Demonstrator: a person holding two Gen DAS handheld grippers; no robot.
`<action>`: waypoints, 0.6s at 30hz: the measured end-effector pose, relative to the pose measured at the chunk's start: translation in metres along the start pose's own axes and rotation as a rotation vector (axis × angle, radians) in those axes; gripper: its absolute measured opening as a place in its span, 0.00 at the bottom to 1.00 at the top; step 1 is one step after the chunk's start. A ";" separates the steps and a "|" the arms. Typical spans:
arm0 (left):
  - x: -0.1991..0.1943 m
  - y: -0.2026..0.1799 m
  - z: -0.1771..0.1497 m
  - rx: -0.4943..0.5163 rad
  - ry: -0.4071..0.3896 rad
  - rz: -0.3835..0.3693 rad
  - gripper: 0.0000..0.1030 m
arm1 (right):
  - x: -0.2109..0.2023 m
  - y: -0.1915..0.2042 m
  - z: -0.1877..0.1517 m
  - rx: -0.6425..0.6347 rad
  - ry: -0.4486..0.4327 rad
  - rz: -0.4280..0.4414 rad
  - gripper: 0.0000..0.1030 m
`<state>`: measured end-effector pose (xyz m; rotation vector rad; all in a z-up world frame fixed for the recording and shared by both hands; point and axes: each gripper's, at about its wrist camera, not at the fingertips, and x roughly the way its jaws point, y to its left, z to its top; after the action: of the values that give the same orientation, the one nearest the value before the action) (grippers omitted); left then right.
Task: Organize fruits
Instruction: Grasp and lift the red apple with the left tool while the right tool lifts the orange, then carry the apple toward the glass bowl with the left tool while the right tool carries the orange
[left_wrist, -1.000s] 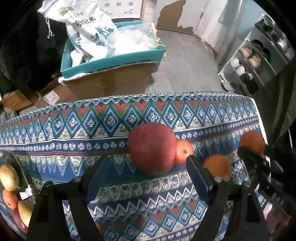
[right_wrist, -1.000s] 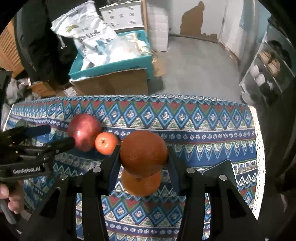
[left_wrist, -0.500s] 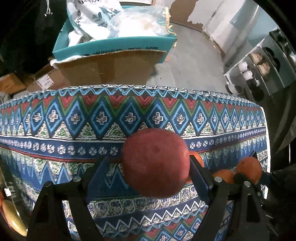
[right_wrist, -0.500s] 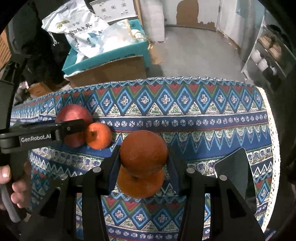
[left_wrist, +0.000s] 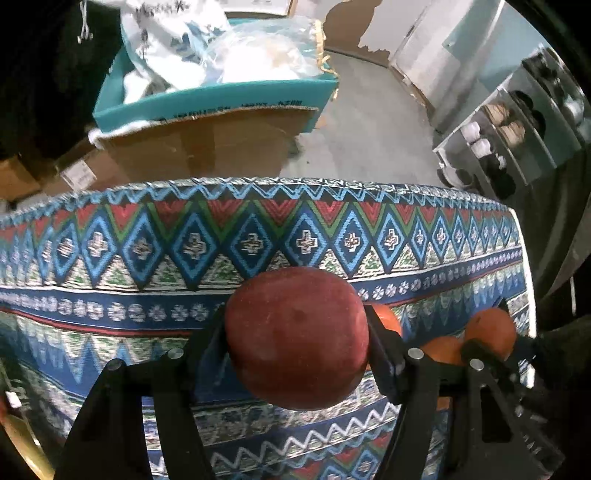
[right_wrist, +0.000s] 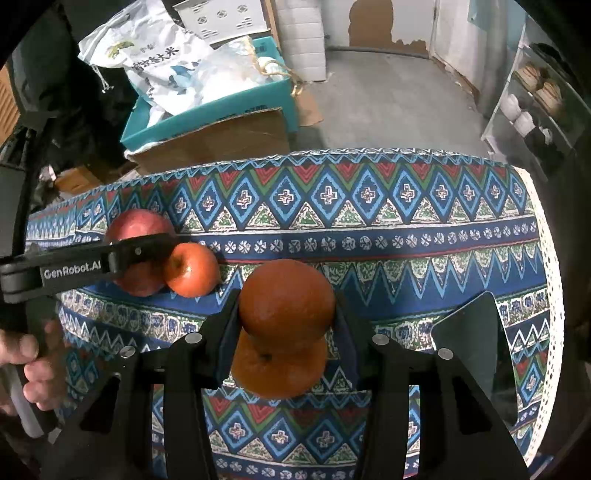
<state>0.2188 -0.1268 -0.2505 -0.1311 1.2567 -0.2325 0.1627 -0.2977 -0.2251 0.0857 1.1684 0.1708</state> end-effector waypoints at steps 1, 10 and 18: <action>-0.002 0.000 -0.002 0.009 -0.005 0.010 0.68 | 0.000 0.001 -0.001 -0.002 -0.002 -0.002 0.46; -0.048 0.006 -0.013 0.083 -0.092 0.041 0.68 | -0.017 0.013 -0.008 -0.028 -0.041 -0.014 0.45; -0.093 0.002 -0.029 0.138 -0.167 0.063 0.68 | -0.048 0.027 -0.010 -0.052 -0.097 -0.025 0.45</action>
<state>0.1646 -0.1011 -0.1738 0.0086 1.0740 -0.2481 0.1332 -0.2795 -0.1812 0.0331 1.0674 0.1725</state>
